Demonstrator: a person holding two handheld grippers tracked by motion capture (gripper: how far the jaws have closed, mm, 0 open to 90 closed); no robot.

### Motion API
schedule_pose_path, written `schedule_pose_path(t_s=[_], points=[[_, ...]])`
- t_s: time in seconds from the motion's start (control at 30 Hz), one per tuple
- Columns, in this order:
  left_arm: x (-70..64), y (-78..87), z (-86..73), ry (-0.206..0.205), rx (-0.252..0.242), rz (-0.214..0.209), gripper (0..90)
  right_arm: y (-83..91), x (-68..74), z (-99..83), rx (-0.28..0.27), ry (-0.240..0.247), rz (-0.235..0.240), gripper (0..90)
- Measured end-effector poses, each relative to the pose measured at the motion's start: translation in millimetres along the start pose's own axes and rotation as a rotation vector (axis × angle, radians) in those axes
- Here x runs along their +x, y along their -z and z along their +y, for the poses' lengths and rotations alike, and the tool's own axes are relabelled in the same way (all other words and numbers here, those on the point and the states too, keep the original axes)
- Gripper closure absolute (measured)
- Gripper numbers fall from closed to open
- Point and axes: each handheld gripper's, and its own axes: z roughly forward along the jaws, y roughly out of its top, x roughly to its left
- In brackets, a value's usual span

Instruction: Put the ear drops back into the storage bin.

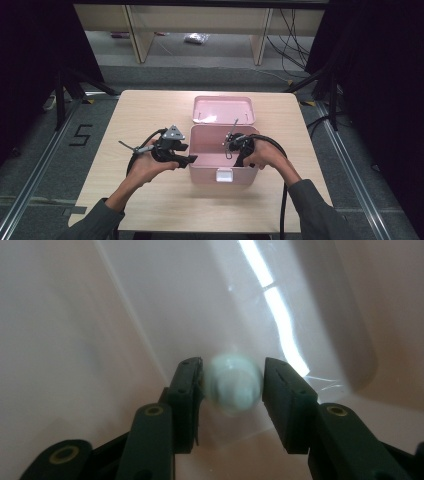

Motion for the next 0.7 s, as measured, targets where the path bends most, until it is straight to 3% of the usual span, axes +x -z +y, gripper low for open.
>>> schedule_pose_path(t_s=[0.23,0.27,0.33,0.4,0.47,0.7], points=[[0.2,-0.1,0.1,0.003,-0.003,-0.001,44.8,11.2,-1.9,-1.1,-0.047,-0.002,0.015,52.9],[0.2,-0.1,0.1,0.002,-0.003,-0.001,44.8,12.6,-2.3,-1.3,-0.065,-0.004,0.000,51.6],[0.3,0.1,0.2,0.003,-0.005,0.000,44.8,19.7,-1.0,-1.0,-0.072,-0.040,0.015,47.2],[0.2,0.5,0.2,0.005,-0.006,0.004,44.7,26.7,0.2,-2.0,-0.083,-0.046,0.020,46.1],[0.1,0.4,0.3,0.006,-0.008,0.001,44.7,31.7,-1.0,-3.3,-0.101,-0.033,0.005,43.3],[-0.1,0.1,0.4,0.011,-0.009,0.005,44.4,55.1,-3.8,-13.2,-0.182,-0.062,-0.008,38.7]])
